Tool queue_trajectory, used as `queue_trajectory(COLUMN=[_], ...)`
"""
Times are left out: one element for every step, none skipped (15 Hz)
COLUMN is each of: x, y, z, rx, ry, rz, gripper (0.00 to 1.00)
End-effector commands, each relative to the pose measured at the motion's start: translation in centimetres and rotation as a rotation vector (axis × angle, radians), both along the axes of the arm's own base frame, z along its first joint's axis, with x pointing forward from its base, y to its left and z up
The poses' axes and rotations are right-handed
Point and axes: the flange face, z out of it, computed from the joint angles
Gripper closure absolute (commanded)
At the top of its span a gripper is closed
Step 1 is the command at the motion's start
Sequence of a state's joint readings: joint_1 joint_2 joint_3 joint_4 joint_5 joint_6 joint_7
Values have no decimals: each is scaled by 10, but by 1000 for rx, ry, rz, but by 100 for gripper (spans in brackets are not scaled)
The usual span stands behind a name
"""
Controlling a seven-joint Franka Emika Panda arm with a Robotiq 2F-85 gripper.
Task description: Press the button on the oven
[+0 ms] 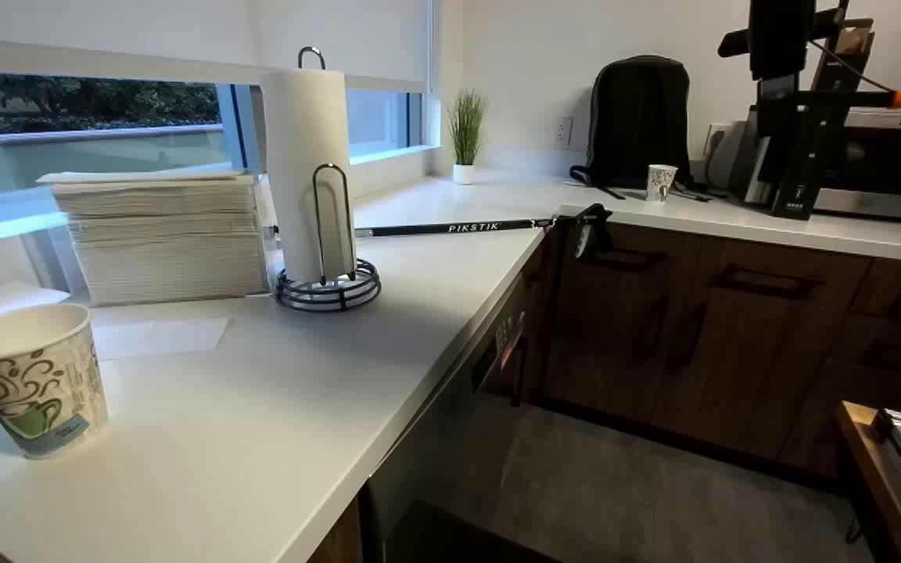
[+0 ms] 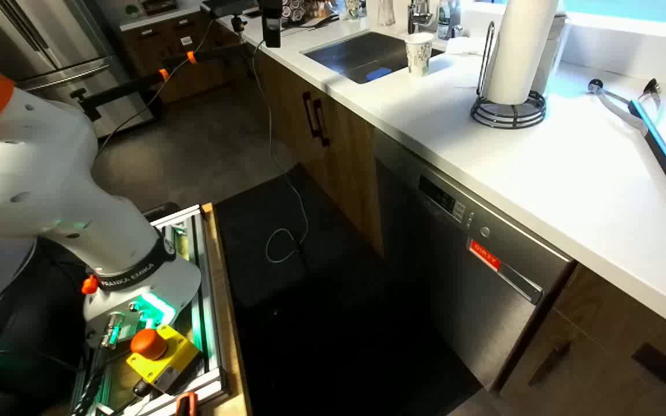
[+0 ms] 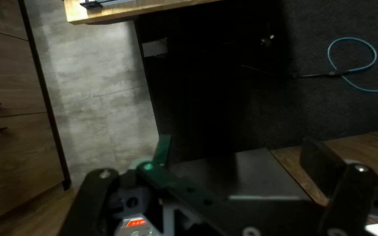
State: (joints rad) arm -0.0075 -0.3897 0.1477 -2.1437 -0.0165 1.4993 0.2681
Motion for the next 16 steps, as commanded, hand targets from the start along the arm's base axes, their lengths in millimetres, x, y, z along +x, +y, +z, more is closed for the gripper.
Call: queue_trajectory(x=[0,0,0,0,0,0,7,13,16,25,38,48,58,68,79,86], y=[0,0,0,0,0,0,4,7,0,-2,5,3,1,0,-2,-2], z=[1,1,1,1,1,1,-5,-9,-14,-19,-28,-37,-45,-54,-65,-77], rx=[0,0,0,0,0,0,27,67,118,149,183,229,245,260,283,309], ry=[1,1,1,1,1,1,-2,-20,-43,-92,-110,-144,-185,-225,-253,-271], rz=[0,0,0,0,0,0,63,96,141,155,194,209,232,253,260,272], gripper=[0,0,0,0,0,0,0,0,0,0,0,0,0,0,0,0])
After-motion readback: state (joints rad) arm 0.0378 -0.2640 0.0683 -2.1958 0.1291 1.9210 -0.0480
